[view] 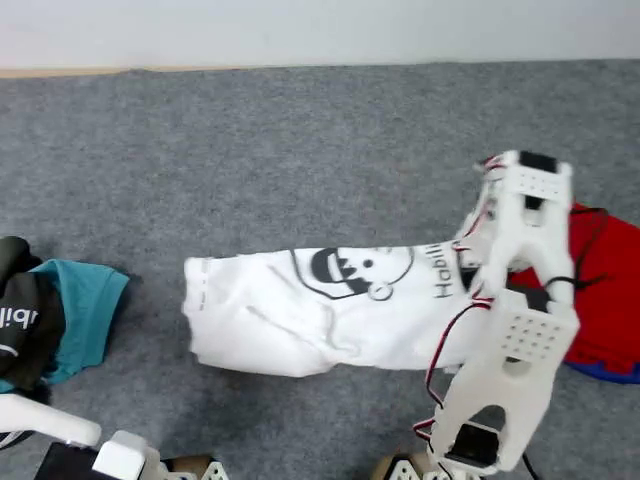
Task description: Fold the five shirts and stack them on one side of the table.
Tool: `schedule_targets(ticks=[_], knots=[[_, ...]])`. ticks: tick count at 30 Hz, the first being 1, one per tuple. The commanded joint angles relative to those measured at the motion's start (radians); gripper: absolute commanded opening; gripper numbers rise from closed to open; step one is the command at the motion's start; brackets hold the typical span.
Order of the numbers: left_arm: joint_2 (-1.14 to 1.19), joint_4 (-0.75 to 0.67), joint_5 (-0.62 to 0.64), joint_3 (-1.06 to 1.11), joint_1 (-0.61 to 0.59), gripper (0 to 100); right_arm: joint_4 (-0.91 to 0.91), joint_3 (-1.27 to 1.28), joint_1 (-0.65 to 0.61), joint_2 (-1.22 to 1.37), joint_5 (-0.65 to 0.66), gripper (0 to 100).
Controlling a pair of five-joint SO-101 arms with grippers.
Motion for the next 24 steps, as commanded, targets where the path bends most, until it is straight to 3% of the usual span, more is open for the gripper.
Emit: schedule_targets(ticks=[1, 10, 18, 24], knots=[[-0.037, 0.025, 0.011, -0.012, -0.005, 1, 0.065, -0.110, 0.007, -0.025, 0.091, 0.9], [-0.037, 0.025, 0.011, -0.012, 0.003, 1, 0.065, 0.066, -0.225, -0.208, 0.138, 0.9], [-0.037, 0.023, 0.011, -0.012, -0.005, 1, 0.062, 0.267, -0.591, -0.490, 0.077, 0.9], [-0.037, 0.023, 0.011, -0.008, -0.002, 1, 0.018, 0.255, -0.846, -0.496, 0.011, 0.9]])
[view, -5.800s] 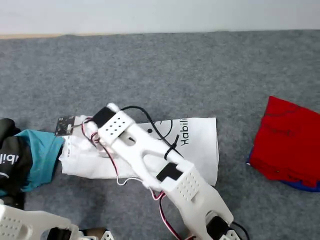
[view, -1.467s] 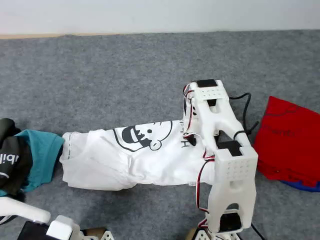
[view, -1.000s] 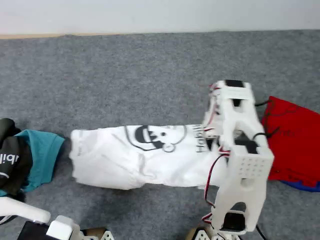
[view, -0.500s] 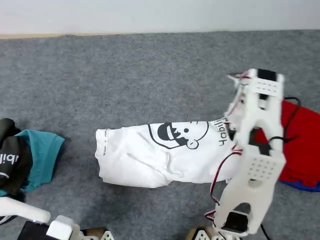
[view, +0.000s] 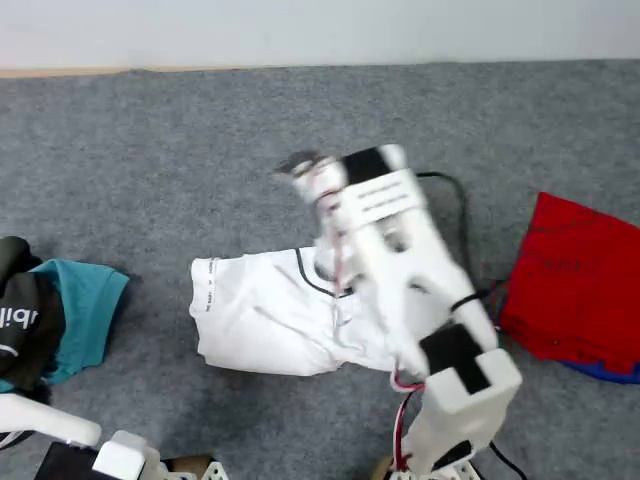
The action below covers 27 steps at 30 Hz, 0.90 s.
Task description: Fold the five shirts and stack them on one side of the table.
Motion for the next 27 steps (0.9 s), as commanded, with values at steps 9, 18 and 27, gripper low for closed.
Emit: schedule_targets(ticks=[9, 18, 27], knots=[[-0.035, 0.021, 0.011, -0.005, -0.002, 1, -0.211, -0.094, -0.297, 0.125, -0.110, 0.9], [-0.034, 0.021, 0.009, 0.002, 0.003, 1, -0.124, -0.597, -0.367, 0.487, -0.114, 0.9], [-0.034, 0.021, 0.009, 0.028, 0.002, 1, 0.047, -1.109, -0.426, 0.760, -0.106, 6.6]])
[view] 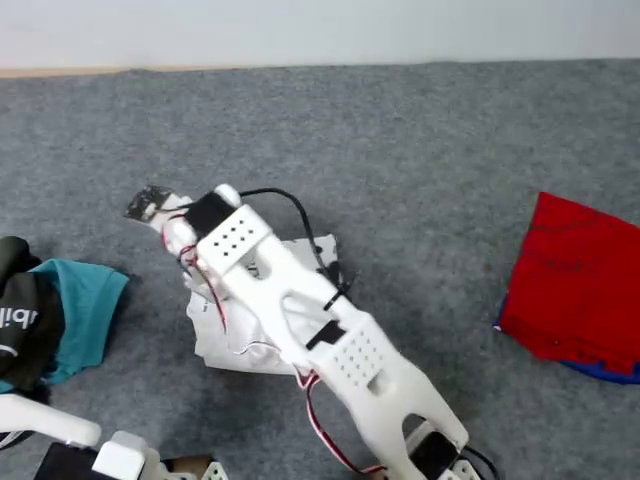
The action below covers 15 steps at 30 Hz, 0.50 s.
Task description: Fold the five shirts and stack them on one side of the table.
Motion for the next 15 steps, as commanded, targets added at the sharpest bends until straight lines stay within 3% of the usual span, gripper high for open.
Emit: schedule_targets(ticks=[1, 6, 15], knots=[[-0.034, 0.020, 0.009, -0.004, 0.003, 1, 0.047, -0.178, -0.044, 0.007, -0.002, 10.4], [-0.034, 0.020, 0.009, -0.005, 0.005, 1, 0.045, -0.170, -0.079, -0.116, -0.008, 29.0], [-0.034, 0.020, 0.009, -0.005, 0.006, 1, 0.045, 0.175, -0.036, -0.397, -0.006, 28.3]])
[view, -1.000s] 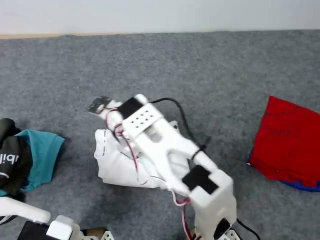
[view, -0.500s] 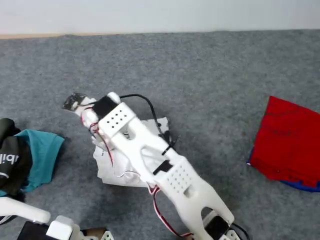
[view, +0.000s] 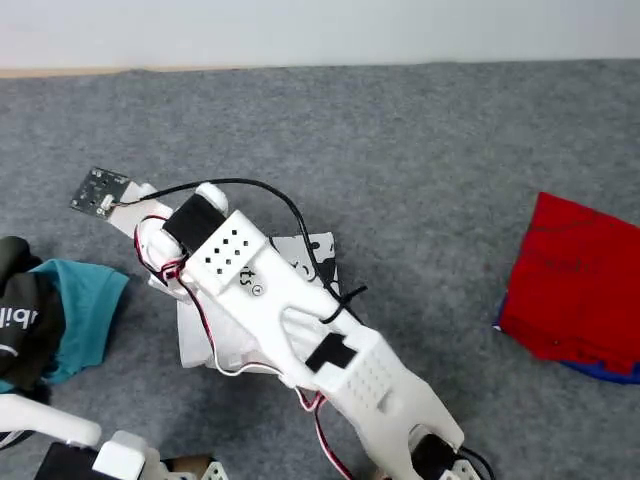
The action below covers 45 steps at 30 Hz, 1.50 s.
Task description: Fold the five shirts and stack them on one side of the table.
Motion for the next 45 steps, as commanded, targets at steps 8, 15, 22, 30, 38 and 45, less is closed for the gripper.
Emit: schedule_targets(ticks=[8, 15, 22, 30, 38, 45], knots=[[-0.034, 0.020, 0.011, -0.005, 0.032, 1, 0.039, 0.474, 0.153, -0.274, 0.014, 3.2], [-0.035, 0.020, 0.011, -0.005, 0.068, 1, -0.077, 0.488, 0.168, -0.147, 0.052, 0.9], [-0.035, -0.015, 0.011, -0.012, 0.012, 1, -0.151, 0.442, -0.085, -0.084, 0.052, 0.9], [-0.034, -0.106, 0.011, -0.012, -0.060, 1, 0.044, 0.247, -0.125, -0.182, 0.048, 0.9], [-0.034, -0.101, 0.011, -0.008, -0.060, 1, 0.042, 0.453, 0.081, -0.389, 0.049, 0.9], [-0.034, -0.101, 0.011, -0.008, -0.060, 1, 0.035, 0.939, 0.111, -0.619, 0.046, 0.9]])
